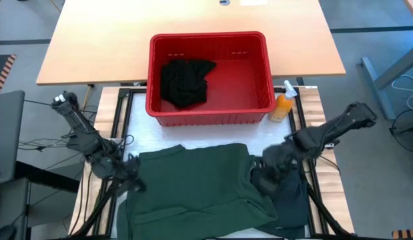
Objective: Fold laundry
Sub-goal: Fold the green shirt
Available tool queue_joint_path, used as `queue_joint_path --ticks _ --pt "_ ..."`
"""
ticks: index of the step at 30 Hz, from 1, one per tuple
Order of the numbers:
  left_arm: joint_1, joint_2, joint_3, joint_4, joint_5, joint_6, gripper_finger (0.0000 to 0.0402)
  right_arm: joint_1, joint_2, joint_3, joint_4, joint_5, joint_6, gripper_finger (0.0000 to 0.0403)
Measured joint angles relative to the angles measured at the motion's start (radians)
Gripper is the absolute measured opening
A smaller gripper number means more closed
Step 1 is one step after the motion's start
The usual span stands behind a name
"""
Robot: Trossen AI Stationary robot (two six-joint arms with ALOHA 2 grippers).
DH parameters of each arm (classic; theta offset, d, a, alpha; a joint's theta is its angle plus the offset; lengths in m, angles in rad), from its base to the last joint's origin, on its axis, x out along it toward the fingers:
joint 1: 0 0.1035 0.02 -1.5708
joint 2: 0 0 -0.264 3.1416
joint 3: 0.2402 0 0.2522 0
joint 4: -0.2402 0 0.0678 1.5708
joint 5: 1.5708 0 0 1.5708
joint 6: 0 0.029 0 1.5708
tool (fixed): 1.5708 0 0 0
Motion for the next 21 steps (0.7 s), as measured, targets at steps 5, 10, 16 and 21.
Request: queue_joint_path --ticks 5,10,16,21 --pt "0.197 0.023 0.000 -0.085 -0.024 0.172 0.0091 -0.146 0.024 0.000 0.040 0.182 -0.281 0.0166" --pt "0.354 0.031 0.000 -0.195 0.083 0.311 0.0119 -0.275 0.157 0.000 0.071 0.229 -0.544 0.0169" --pt "0.414 0.034 0.000 -0.256 0.130 0.422 0.0181 -0.371 0.316 0.000 0.047 0.236 -0.641 0.0174" --pt "0.438 0.034 0.000 -0.297 0.046 0.506 0.0216 -0.390 0.375 0.000 0.058 0.410 -0.742 0.0167"
